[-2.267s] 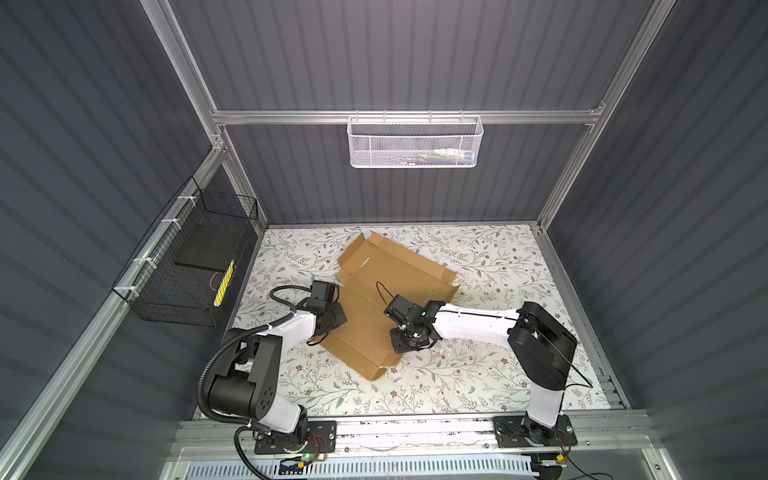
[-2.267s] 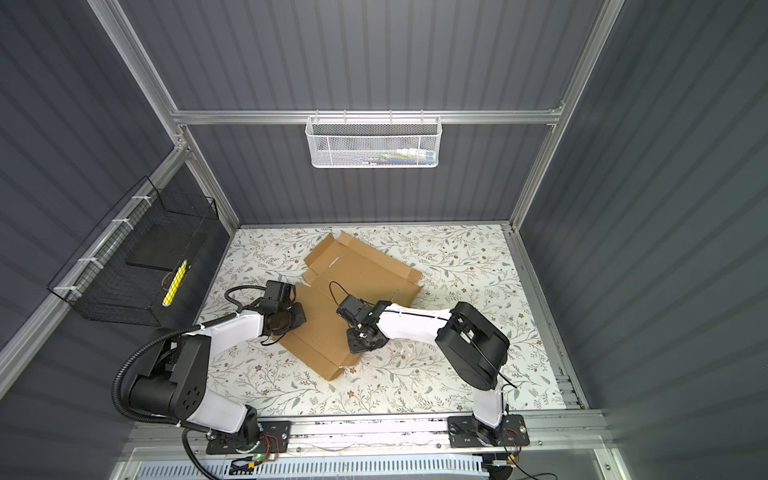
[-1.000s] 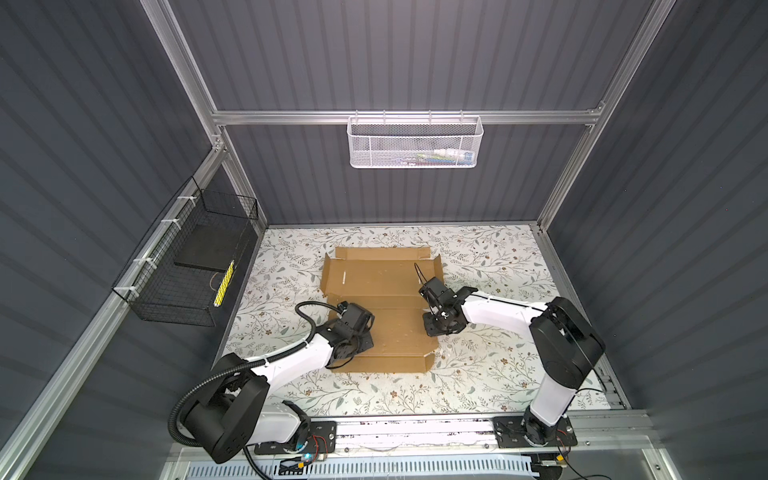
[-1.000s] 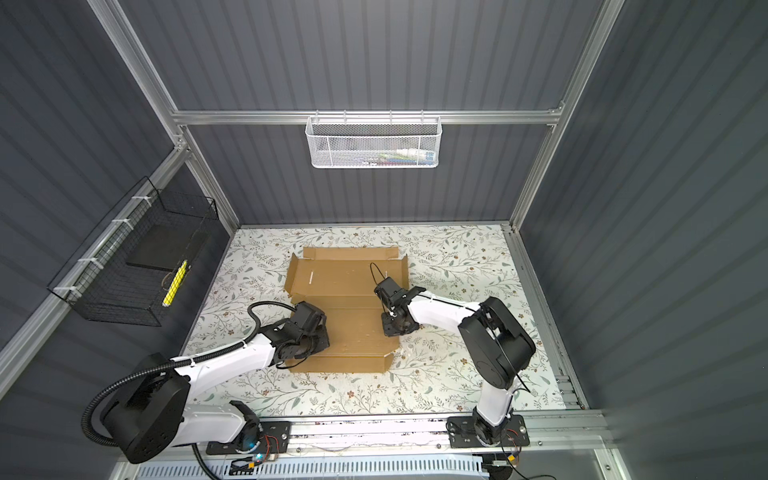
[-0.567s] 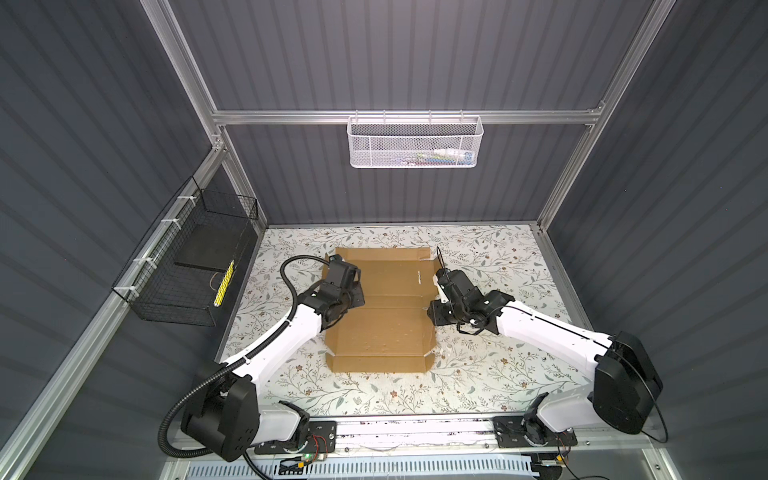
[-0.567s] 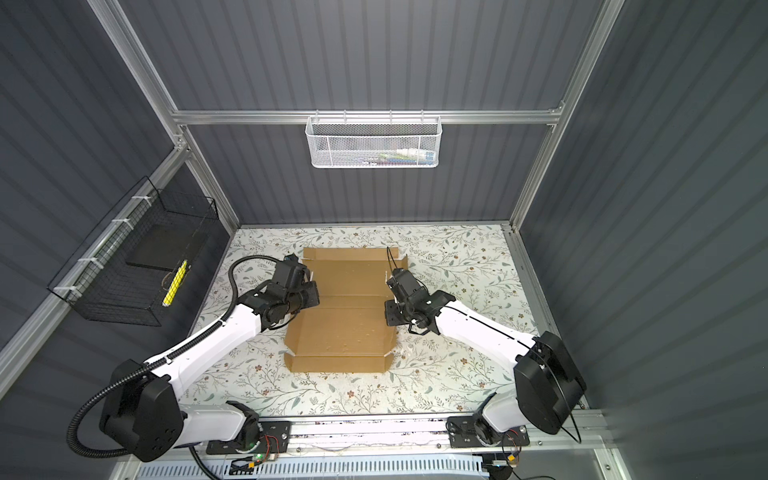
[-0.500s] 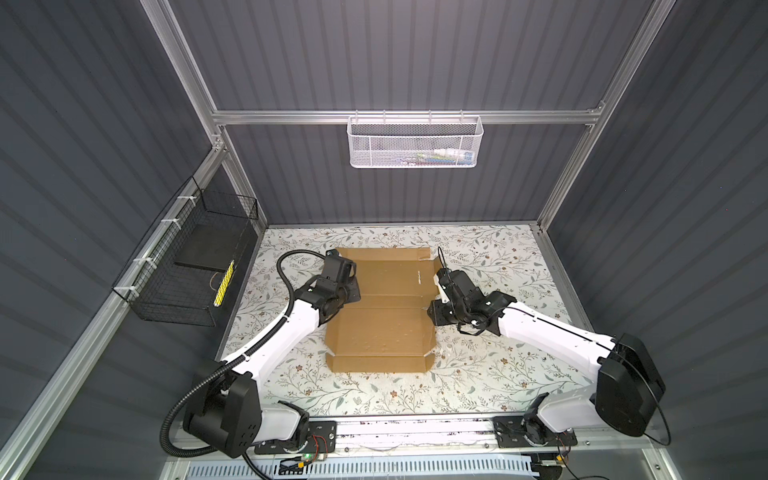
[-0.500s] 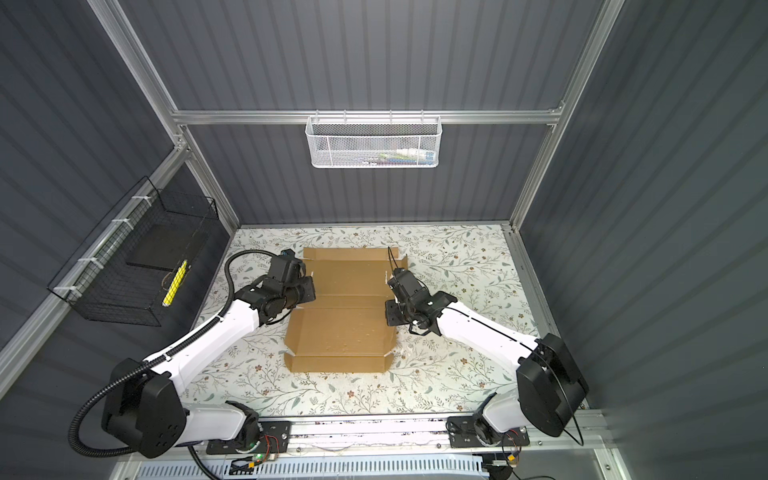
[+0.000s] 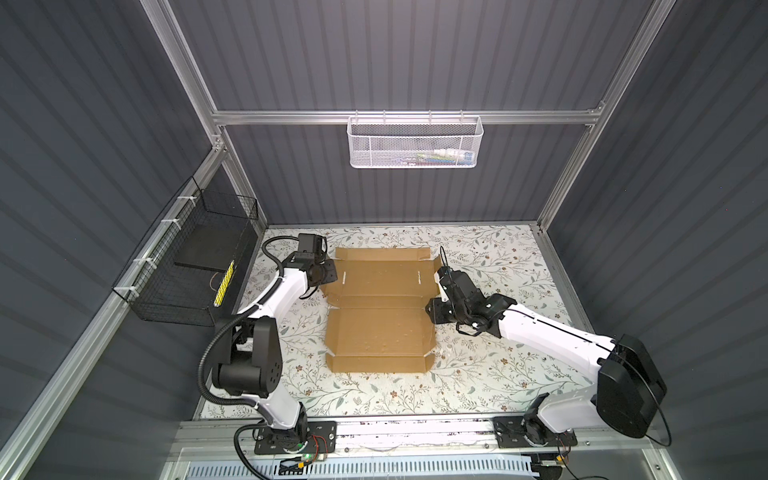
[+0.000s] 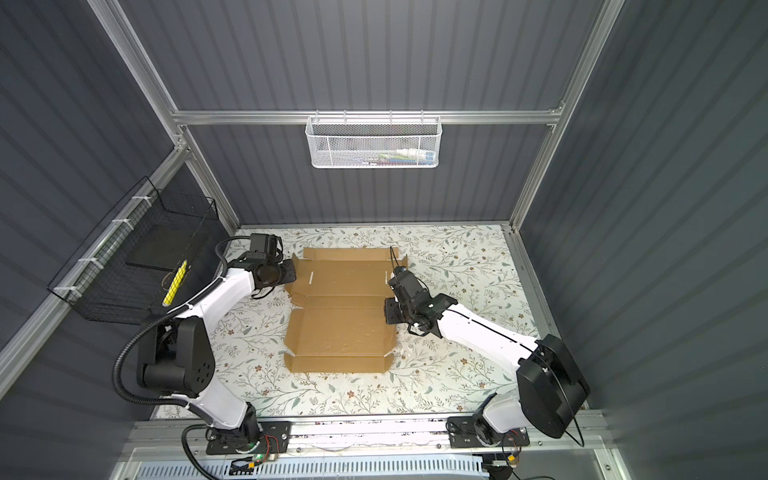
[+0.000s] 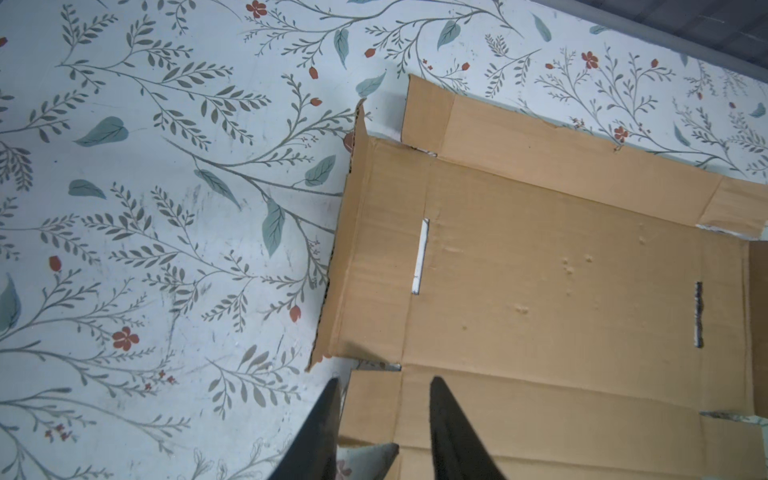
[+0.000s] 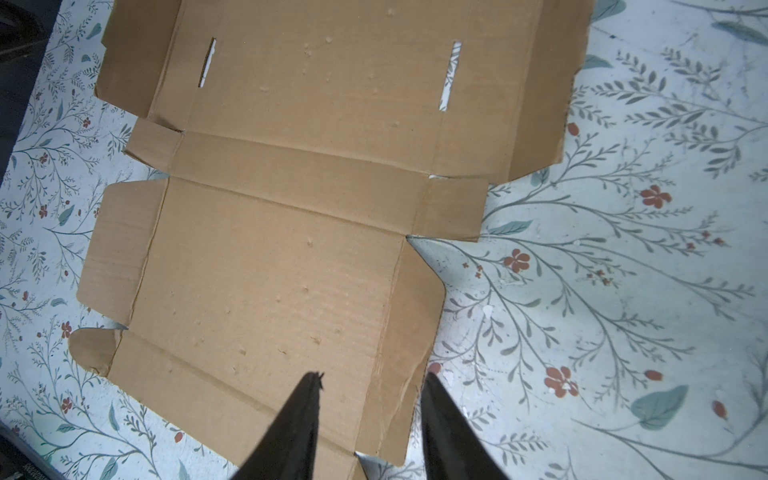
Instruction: Fold the paper box
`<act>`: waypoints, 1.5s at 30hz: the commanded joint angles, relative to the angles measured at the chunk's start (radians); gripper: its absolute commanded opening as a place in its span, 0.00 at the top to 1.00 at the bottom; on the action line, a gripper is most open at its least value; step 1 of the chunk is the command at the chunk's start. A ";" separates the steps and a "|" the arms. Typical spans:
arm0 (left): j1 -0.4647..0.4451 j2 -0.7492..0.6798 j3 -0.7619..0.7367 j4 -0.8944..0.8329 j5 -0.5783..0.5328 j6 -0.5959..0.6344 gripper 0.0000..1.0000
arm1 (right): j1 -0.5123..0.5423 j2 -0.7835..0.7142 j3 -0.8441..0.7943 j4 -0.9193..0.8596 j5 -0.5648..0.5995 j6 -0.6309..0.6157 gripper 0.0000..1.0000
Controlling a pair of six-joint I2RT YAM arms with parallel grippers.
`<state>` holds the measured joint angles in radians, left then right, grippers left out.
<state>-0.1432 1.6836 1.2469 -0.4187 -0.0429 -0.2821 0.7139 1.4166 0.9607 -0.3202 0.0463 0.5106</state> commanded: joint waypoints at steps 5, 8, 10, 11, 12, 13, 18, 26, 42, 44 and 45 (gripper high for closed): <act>0.026 0.175 0.155 0.005 0.029 0.099 0.60 | -0.005 0.014 0.001 0.054 -0.014 -0.031 0.57; 0.032 0.245 0.233 -0.012 0.002 0.120 0.60 | -0.008 0.018 -0.001 0.067 -0.026 -0.034 0.56; 0.033 0.291 0.282 -0.040 -0.024 0.131 0.60 | -0.014 0.022 -0.004 0.073 -0.034 -0.034 0.56; 0.033 0.313 0.306 -0.047 -0.032 0.140 0.60 | -0.017 0.025 -0.006 0.078 -0.038 -0.033 0.56; 0.033 0.334 0.327 -0.057 -0.044 0.145 0.60 | -0.020 0.027 -0.007 0.082 -0.042 -0.032 0.56; 0.033 0.348 0.343 -0.064 -0.053 0.149 0.60 | -0.023 0.030 -0.008 0.086 -0.046 -0.031 0.56; 0.033 0.391 0.383 -0.074 -0.077 0.159 0.59 | -0.037 0.044 -0.016 0.104 -0.065 -0.019 0.56; 0.033 0.395 0.367 -0.069 -0.124 0.164 0.53 | -0.044 0.077 -0.012 0.117 -0.089 -0.007 0.56; 0.033 0.373 0.310 -0.047 -0.142 0.165 0.51 | -0.046 0.096 -0.011 0.124 -0.110 0.006 0.56; 0.033 0.379 0.311 -0.046 -0.126 0.168 0.52 | -0.047 0.102 -0.009 0.126 -0.112 0.008 0.56; 0.033 0.384 0.313 -0.046 -0.120 0.169 0.52 | -0.046 0.105 -0.009 0.126 -0.115 0.011 0.56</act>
<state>-0.1169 2.0628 1.5723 -0.4561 -0.1825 -0.1295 0.6735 1.5032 0.9543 -0.2008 -0.0601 0.5144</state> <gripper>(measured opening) 0.480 0.443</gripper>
